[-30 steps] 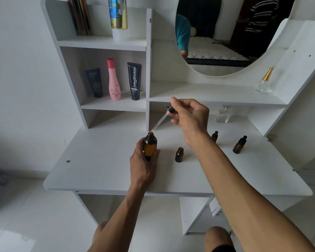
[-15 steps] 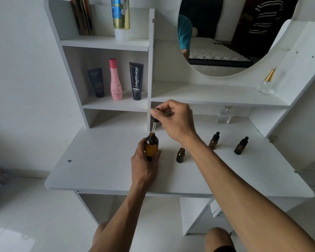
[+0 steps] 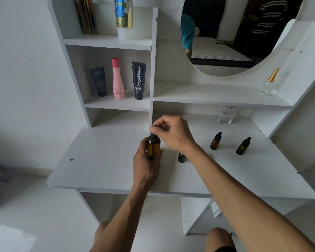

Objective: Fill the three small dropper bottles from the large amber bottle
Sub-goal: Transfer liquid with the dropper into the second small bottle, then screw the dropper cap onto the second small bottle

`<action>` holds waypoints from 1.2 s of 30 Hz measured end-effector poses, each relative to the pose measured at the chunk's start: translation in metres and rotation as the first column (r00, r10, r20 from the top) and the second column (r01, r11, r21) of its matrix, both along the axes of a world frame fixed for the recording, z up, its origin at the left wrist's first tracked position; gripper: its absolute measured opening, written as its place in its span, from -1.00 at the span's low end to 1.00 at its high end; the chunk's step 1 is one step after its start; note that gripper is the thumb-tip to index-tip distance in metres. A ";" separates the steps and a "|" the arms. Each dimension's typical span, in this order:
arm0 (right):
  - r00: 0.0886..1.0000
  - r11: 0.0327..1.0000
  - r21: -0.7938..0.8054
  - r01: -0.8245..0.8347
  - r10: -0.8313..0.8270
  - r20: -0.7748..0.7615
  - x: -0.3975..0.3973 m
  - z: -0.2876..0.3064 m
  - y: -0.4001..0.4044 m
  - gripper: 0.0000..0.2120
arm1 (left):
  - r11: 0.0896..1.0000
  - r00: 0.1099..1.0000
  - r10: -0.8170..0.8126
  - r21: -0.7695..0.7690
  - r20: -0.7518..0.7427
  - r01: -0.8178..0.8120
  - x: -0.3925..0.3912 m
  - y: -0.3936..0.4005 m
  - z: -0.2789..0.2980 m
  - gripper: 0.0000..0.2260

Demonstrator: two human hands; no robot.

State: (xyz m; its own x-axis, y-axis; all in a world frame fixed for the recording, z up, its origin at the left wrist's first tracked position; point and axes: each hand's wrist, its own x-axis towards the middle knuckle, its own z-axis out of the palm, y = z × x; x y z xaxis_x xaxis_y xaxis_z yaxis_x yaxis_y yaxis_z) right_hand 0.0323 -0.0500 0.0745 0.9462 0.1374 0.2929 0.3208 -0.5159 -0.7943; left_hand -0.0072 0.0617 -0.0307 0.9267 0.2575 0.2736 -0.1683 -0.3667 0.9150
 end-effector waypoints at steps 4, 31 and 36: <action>1.000 1.000 -0.025 0.000 0.000 -0.011 -0.001 -0.001 -0.002 -0.85 | 1.000 1.000 -0.006 -0.009 -0.007 0.006 0.000 0.000 0.000 -0.53; 0.909 0.891 -0.228 0.393 -0.413 -0.048 -0.007 -0.034 -0.114 -0.84 | 0.996 0.995 0.088 0.036 -0.041 -0.086 -0.005 -0.003 0.002 -0.21; 0.906 0.869 -0.356 0.344 -0.407 -0.116 -0.021 -0.058 -0.125 -0.72 | 0.956 0.956 0.267 0.094 0.121 -0.279 -0.016 -0.014 0.011 -0.15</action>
State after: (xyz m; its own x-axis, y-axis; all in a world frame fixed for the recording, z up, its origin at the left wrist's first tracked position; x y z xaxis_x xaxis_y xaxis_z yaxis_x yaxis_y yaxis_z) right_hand 0.0111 -0.1755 0.0164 0.9766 -0.1827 0.1131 -0.0819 -0.8032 -0.5901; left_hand -0.0232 0.0479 -0.0201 0.7896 0.4594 0.4069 -0.1416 -0.5088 0.8491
